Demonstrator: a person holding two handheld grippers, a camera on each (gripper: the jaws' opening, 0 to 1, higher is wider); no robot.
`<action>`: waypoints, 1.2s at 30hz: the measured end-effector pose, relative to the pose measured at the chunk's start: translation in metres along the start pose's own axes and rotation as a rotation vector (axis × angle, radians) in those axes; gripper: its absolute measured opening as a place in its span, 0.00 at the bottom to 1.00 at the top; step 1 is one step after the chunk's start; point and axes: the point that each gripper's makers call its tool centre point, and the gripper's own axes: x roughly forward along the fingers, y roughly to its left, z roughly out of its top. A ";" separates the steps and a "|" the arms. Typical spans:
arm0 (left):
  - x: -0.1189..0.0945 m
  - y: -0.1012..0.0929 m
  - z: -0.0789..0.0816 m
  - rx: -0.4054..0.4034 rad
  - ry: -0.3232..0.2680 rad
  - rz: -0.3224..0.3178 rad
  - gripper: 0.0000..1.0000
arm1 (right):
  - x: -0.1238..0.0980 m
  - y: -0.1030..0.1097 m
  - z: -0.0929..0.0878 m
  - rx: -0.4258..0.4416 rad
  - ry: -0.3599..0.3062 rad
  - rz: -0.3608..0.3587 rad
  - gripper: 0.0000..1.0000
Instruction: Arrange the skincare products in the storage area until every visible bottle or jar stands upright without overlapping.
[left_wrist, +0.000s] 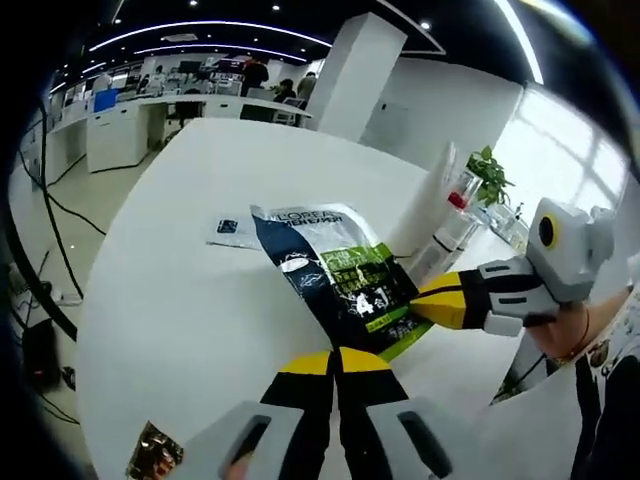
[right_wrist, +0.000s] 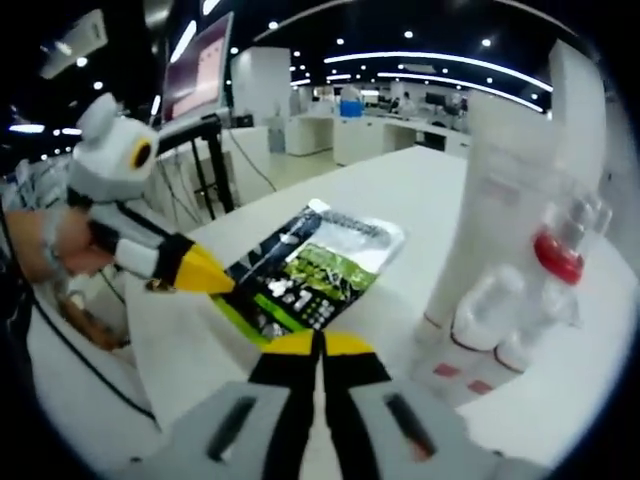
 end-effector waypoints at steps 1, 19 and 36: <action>0.001 -0.001 0.000 0.000 0.003 -0.002 0.00 | 0.000 -0.001 -0.001 0.000 0.000 -0.003 0.00; 0.016 -0.012 -0.002 0.080 0.045 -0.013 0.00 | -0.008 -0.015 -0.014 -0.010 0.014 -0.065 0.00; 0.025 -0.013 -0.007 0.079 0.078 -0.016 0.00 | -0.006 -0.020 -0.025 -0.022 0.046 -0.088 0.01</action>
